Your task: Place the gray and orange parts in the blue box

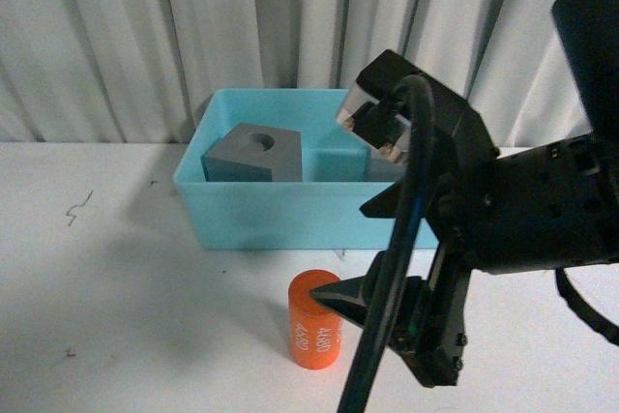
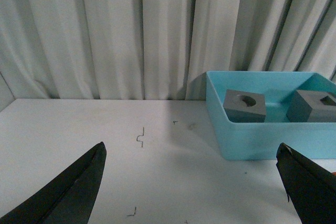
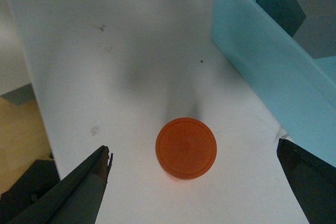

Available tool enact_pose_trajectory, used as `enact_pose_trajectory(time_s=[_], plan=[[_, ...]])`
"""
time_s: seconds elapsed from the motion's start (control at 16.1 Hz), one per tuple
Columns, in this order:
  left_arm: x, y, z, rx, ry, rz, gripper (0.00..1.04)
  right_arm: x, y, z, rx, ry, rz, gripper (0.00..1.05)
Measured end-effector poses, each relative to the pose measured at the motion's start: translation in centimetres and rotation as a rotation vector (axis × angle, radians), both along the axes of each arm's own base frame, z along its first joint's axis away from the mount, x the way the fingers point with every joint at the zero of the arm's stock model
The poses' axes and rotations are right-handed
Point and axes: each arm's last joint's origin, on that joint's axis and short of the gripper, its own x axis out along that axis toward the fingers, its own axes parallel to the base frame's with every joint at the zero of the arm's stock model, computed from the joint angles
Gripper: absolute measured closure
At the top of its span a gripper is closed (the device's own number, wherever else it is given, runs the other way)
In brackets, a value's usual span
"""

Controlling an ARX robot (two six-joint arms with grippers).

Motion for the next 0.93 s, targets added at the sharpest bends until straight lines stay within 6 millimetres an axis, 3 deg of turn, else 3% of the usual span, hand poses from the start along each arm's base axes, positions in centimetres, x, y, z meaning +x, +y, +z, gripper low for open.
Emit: enact_pose_trajectory(time_s=[0.37,0.87,0.93], plan=[[0.0,0.0,0.0,0.0,0.0,0.0,0.07,1.5,2.9,-3.4,-0.006,0.081,-0.056,0.06],[0.0,0.0,0.0,0.0,0.0,0.0,0.07,1.8,4.1,-5.4,-0.046,0.112,-0.104,0.06],[0.0,0.0,0.0,0.0,0.0,0.0,0.07,1.8,4.2,-5.4,-0.051,0.116,-0.112,0.12]])
